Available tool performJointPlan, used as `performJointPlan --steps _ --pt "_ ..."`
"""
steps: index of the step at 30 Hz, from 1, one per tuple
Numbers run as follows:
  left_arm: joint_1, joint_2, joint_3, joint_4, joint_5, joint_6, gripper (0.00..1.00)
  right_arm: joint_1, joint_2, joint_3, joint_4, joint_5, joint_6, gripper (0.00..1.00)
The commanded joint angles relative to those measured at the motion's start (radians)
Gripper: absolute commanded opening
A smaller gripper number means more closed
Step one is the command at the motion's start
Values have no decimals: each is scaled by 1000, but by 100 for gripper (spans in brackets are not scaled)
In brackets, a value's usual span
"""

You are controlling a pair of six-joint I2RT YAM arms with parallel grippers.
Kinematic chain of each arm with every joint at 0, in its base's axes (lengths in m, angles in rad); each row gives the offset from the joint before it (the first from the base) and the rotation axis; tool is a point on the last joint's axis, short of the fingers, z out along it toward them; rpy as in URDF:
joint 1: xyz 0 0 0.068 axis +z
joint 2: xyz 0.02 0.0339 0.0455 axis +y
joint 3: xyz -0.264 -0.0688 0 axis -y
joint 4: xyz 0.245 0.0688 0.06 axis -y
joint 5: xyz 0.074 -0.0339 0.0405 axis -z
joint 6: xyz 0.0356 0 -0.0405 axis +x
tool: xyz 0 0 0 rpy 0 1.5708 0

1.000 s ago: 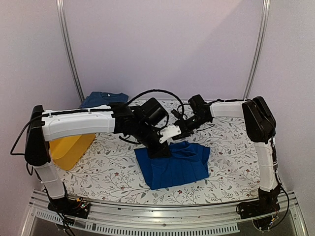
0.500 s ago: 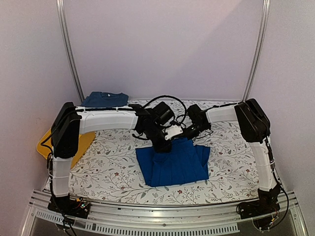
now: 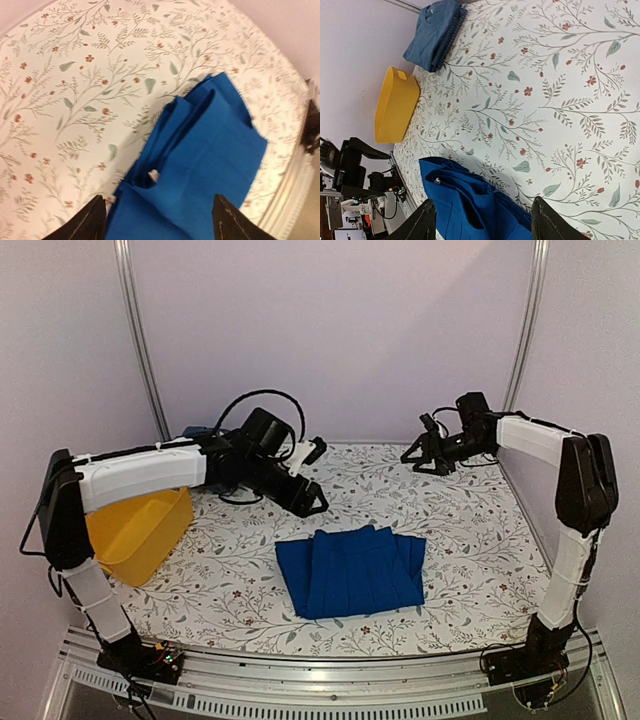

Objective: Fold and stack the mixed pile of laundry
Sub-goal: Fold the rectangle-folded skirt at the center of the board, then move the square-folded skirt to the center of the board.

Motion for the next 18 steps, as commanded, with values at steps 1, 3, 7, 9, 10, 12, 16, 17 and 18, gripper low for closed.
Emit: performJointPlan --steps 1,3,7,9,10,12,16,17,18 --pt "-13 -117 -272 323 391 -343 68 93 -186 -198 43 -101 32 63" --pt "-19 -120 -362 462 473 -431 63 144 -253 -318 126 -149 80 62" --pt "-34 -52 -422 613 526 -512 58 262 -343 -580 417 -216 295 60" --pt "-18 3 -431 640 536 -531 57 305 -343 -678 548 -227 393 59" --pt "-7 32 -435 660 549 -538 55 310 -335 -719 607 -223 416 59" --pt "12 82 -427 659 536 -531 54 301 -291 -761 659 -197 448 58" --pt "76 205 -373 627 527 -516 52 268 -153 -710 641 -160 398 56" --pt "91 236 -355 618 526 -509 51 256 -104 -694 638 -150 389 55" --pt "105 262 -326 591 505 -496 50 242 -76 -675 628 -136 378 55"
